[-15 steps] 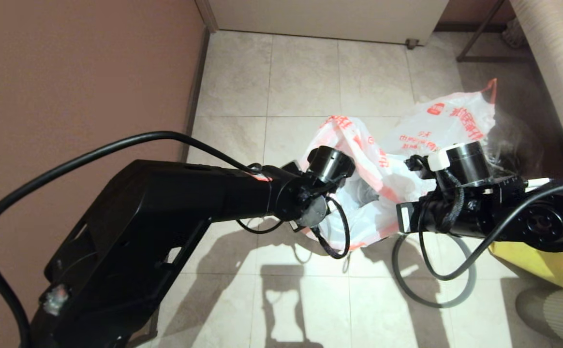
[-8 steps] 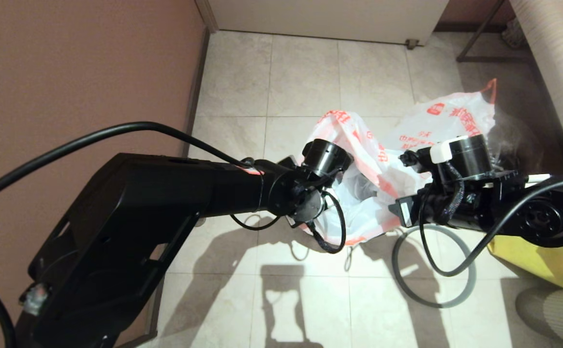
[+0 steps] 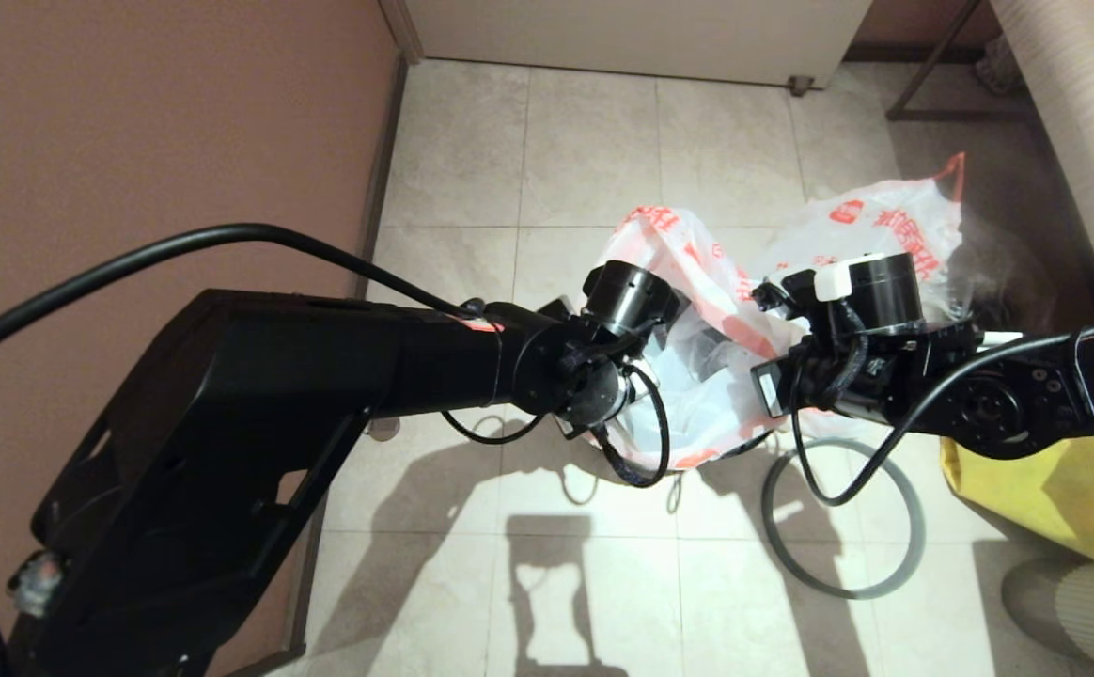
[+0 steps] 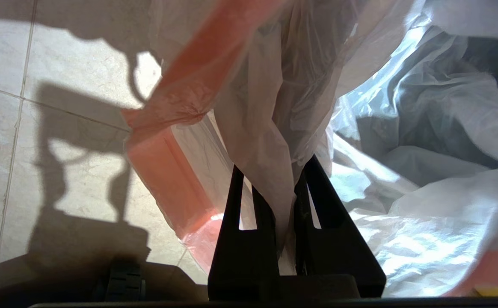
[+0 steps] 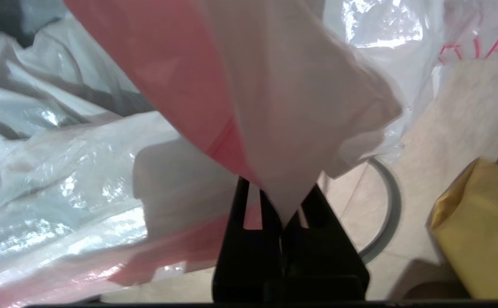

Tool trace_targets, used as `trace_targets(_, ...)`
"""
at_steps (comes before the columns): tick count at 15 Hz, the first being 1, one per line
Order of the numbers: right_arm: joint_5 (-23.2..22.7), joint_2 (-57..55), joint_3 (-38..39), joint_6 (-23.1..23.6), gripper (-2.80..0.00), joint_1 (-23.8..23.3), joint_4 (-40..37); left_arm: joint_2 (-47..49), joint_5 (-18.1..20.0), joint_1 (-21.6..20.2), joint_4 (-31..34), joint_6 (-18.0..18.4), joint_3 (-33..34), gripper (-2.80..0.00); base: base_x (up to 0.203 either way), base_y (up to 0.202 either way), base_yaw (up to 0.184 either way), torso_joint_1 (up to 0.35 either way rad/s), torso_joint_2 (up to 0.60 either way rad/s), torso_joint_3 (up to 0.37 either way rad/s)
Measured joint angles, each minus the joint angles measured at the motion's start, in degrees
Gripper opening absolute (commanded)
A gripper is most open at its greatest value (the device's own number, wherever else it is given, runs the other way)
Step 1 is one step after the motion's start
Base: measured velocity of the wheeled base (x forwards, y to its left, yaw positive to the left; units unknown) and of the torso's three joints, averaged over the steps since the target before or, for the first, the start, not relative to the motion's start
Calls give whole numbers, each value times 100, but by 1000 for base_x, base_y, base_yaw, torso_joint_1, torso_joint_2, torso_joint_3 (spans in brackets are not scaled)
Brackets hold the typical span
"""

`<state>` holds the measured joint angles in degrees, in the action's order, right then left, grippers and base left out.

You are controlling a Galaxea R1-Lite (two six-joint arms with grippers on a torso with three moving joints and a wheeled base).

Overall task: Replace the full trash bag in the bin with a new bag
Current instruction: Put the new garbage bag on the trash can

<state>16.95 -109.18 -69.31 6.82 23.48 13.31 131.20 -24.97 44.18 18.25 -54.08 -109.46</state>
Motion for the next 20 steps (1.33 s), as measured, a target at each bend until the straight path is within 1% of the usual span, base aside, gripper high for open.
trace_targets(2, 98, 123, 103, -26, -280, -11, -3, 9, 0, -20, -8, 0, -11, -280, 0, 0, 0, 0, 0, 0)
trace_targets(6, 132, 384, 548, -303, -280, -85, -15, 41, 31, -99, -4, -2, -57, -280, 0, 0, 0, 0, 0, 0)
trace_targets(10, 132, 183, 884, -619, -280, -138, 71, -104, 96, -138, 22, -17, -68, -280, 0, 0, 0, 0, 0, 0)
trace_targets(12, 134, -39, 939, -656, -280, -133, 369, -241, 168, -155, 27, -24, -57, -280, 0, 0, 0, 0, 0, 0)
trace_targets(14, 132, -231, 920, -655, -280, -88, 544, -313, 233, -196, 38, -28, -55, -280, 0, 0, 0, 0, 0, 0)
trace_targets(16, 176, -424, 722, -647, -280, -72, 579, -339, 393, -196, 70, -34, -43, -280, 0, 0, 0, 0, 0, 0)
trace_targets(17, 275, -531, 529, -652, -280, -67, 610, -350, 497, -196, 104, -81, -35, -280, 0, 0, 0, 0, 0, 0)
trace_targets(18, 487, -605, 353, -658, -280, -52, 619, -366, 584, -206, 175, -129, -35, -280, 0, 0, 0, 0, 0, 0)
trace_targets(19, 768, -622, 244, -664, 0, -46, 619, -387, 684, -237, 246, -143, -46, -280, 0, 0, 0, 0, 0, 0)
trace_targets(20, 929, -587, 248, -666, 0, -40, 613, -399, 730, -260, 272, -149, -60, -280, 0, 0, 0, 0, 0, 0)
